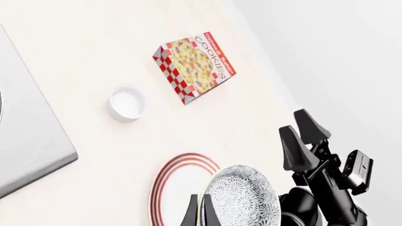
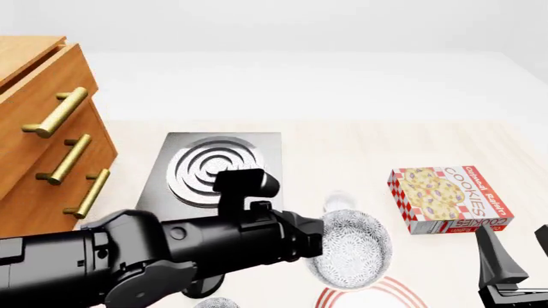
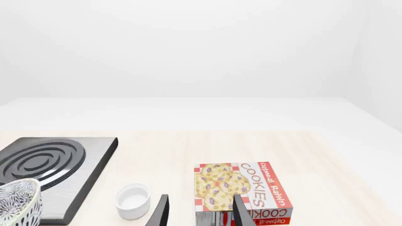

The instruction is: Pick the akita bowl on the wooden cabinet and place it on the plate.

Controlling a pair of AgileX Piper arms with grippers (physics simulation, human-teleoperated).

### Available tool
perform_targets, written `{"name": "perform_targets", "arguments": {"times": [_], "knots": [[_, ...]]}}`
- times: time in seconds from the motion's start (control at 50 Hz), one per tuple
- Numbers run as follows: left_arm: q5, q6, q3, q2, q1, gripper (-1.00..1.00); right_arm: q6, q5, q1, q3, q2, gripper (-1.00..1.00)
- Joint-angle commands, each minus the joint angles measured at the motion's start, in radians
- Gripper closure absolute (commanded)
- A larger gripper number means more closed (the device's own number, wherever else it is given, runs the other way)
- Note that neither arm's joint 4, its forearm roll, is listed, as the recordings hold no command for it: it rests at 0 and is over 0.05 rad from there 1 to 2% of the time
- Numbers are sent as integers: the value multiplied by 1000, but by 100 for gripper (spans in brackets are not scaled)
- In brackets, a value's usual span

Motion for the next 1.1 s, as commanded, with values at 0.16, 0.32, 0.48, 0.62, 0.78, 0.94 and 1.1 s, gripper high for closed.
{"name": "perform_targets", "arguments": {"times": [0.16, 0.32, 0.48, 0.62, 0.78, 0.94, 1.1], "knots": [[-38, -8, 8, 36, -2, 100, 0, 0, 0, 0, 0, -100], [-66, -19, 20, 62, -4, 100, 0, 0, 0, 0, 0, -100], [-91, -27, 28, 91, -1, 100, 0, 0, 0, 0, 0, -100], [-105, -30, 25, 111, 0, 100, 0, 0, 0, 0, 0, -100], [-123, -29, 24, 141, 8, 100, 0, 0, 0, 0, 0, -100], [-139, -24, 11, 182, 13, 100, 0, 0, 0, 0, 0, -100], [-146, -22, -5, 220, 17, 100, 0, 0, 0, 0, 0, -100]]}}
